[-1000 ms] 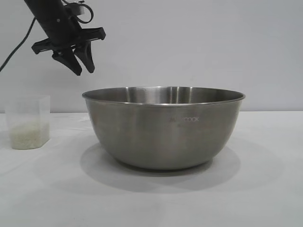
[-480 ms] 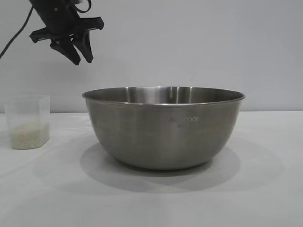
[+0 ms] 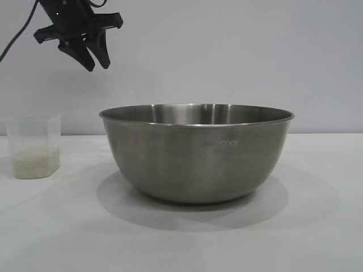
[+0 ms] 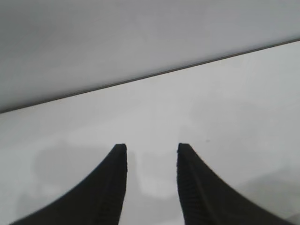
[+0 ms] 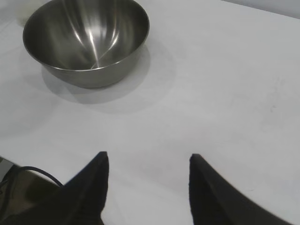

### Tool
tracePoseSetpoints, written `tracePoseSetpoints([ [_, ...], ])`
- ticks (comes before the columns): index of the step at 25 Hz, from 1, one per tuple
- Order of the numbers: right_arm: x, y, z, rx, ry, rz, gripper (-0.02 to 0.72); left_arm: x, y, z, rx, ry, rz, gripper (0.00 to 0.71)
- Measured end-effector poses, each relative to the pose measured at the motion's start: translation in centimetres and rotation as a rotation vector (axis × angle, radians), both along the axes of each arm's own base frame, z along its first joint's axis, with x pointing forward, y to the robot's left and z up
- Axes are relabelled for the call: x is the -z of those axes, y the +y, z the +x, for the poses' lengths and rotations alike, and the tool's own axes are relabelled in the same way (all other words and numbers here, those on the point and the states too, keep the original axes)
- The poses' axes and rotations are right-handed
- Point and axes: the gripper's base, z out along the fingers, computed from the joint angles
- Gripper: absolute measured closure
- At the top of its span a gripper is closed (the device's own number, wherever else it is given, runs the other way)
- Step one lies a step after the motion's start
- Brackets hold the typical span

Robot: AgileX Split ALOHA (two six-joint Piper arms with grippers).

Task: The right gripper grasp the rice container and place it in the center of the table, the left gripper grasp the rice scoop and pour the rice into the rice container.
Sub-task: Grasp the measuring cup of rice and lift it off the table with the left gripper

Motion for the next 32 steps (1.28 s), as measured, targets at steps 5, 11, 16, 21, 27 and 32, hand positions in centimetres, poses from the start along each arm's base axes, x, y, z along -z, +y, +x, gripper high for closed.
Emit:
tracePoseSetpoints([
  [5, 0.0, 0.0, 0.0, -0.001, -0.001, -0.002, 0.371, -1.1, 0.5, -5.0, 0.024, -0.232, 0.102, 0.501],
  [11, 0.0, 0.0, 0.0, -0.001, -0.001, -0.002, 0.371, 4.0, 1.3, -12.5, -0.053, -0.361, 0.123, 0.501],
  [16, 0.0, 0.0, 0.0, -0.001, -0.001, -0.002, 0.371, 7.5, 3.0, -16.7, -0.133, -0.357, 0.087, 0.501],
  [21, 0.0, 0.0, 0.0, -0.001, -0.001, -0.002, 0.371, 10.0, 3.9, -19.6, -0.156, -0.351, 0.067, 0.501],
  [27, 0.0, 0.0, 0.0, -0.001, -0.001, -0.002, 0.371, 12.0, 4.9, -22.3, -0.182, -0.383, 0.075, 0.501],
  [32, 0.0, 0.0, 0.0, -0.001, -0.001, -0.002, 0.371, 12.8, 5.1, -22.5, -0.193, -0.402, 0.078, 0.501],
])
